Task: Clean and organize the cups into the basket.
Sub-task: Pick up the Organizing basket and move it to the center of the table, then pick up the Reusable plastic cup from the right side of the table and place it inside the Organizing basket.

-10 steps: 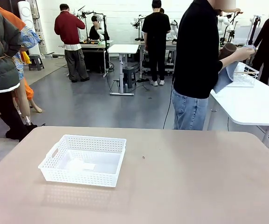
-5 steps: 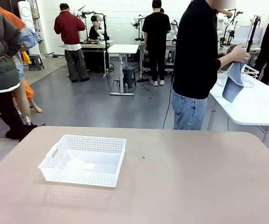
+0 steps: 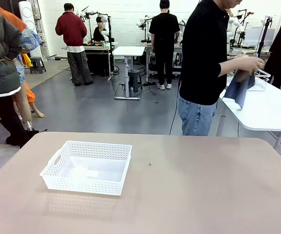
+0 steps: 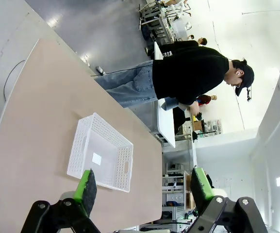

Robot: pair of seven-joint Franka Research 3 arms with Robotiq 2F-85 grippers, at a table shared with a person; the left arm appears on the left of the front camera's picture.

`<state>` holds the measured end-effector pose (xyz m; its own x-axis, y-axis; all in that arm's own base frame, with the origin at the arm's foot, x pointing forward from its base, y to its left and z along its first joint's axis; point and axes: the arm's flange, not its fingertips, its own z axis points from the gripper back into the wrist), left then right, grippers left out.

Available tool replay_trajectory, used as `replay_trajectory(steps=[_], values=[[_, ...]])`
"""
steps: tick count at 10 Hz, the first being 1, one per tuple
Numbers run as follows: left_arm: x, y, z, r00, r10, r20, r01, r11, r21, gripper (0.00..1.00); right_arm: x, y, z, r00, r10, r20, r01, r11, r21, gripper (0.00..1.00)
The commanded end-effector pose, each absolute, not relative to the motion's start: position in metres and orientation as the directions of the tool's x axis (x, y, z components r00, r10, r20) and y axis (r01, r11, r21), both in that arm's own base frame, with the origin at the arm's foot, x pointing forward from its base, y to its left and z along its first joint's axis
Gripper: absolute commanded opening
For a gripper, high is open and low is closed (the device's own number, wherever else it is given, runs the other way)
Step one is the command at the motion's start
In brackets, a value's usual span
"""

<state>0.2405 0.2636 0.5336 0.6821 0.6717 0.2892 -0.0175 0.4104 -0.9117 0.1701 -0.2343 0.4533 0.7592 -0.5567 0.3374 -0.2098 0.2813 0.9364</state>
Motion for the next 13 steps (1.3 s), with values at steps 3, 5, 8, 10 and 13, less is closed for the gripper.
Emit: replay_trajectory(steps=[3, 5, 8, 10, 13], values=[[0.2405, 0.2627, 0.5323, 0.683, 0.67, 0.29, -0.017, 0.412, -0.911, 1.0, 0.1684, -0.2353, 0.4527, 0.757, -0.559, 0.338, -0.217, 0.273, 0.937, 1.0], [0.2405, 0.2627, 0.5323, 0.683, 0.67, 0.29, -0.017, 0.412, -0.911, 1.0, 0.1684, -0.2353, 0.4527, 0.757, -0.559, 0.338, -0.217, 0.273, 0.937, 1.0], [0.2405, 0.2627, 0.5323, 0.683, 0.67, 0.29, -0.017, 0.412, -0.911, 1.0, 0.1684, -0.2353, 0.4527, 0.757, -0.559, 0.338, -0.217, 0.273, 0.937, 1.0], [0.2405, 0.2627, 0.5323, 0.683, 0.67, 0.29, -0.017, 0.412, -0.911, 1.0, 0.1684, -0.2353, 0.4527, 0.757, -0.559, 0.338, -0.217, 0.273, 0.937, 1.0], [0.2405, 0.2627, 0.5323, 0.683, 0.67, 0.29, -0.017, 0.412, -0.911, 1.0, 0.1701, -0.2343, 0.4533, 0.759, -0.557, 0.337, -0.21, 0.281, 0.936, 1.0]])
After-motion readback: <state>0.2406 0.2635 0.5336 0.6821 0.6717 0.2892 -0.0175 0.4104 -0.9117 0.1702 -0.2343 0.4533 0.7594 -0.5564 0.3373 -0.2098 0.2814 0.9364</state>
